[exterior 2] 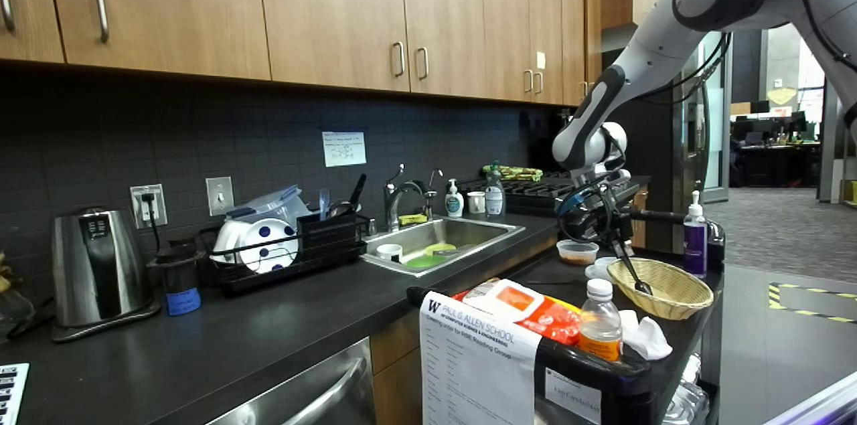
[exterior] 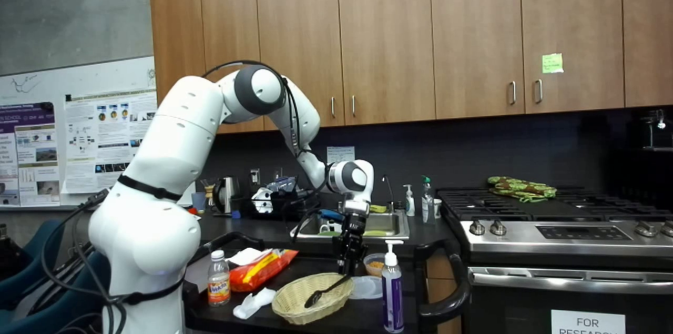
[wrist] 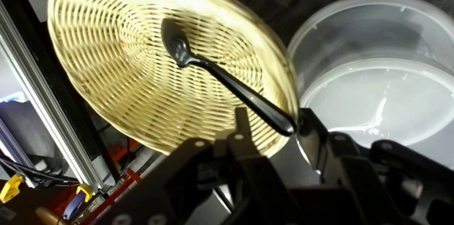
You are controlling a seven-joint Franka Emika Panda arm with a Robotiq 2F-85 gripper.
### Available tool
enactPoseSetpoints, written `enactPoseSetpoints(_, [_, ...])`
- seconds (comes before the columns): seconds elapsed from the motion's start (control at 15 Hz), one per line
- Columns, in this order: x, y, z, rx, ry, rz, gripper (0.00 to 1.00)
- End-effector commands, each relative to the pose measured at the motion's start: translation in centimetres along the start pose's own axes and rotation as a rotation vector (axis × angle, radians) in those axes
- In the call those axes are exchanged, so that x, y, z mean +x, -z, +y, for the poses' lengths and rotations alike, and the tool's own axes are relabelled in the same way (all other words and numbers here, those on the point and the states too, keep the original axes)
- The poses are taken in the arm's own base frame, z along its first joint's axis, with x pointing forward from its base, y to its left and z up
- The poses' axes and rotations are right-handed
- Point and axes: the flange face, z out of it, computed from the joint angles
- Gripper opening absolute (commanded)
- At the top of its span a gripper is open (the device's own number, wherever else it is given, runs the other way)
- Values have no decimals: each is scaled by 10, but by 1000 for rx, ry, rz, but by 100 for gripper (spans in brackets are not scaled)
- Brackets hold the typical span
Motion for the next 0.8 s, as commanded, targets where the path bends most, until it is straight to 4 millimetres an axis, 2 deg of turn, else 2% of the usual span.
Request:
enactPoseSetpoints(0.0, [-6,6,2,9,-19,-5,9])
enactPoseSetpoints(0.07, [-7,6,3,10,-19,-4,1])
enactPoseSetpoints(0.53, [-19,9,7,20,-7,3,0])
enactPoseSetpoints(0.6, [-21,9,8,22,-5,2,20])
enactPoseSetpoints(0.73, [-26,10,12,27,3,6,32])
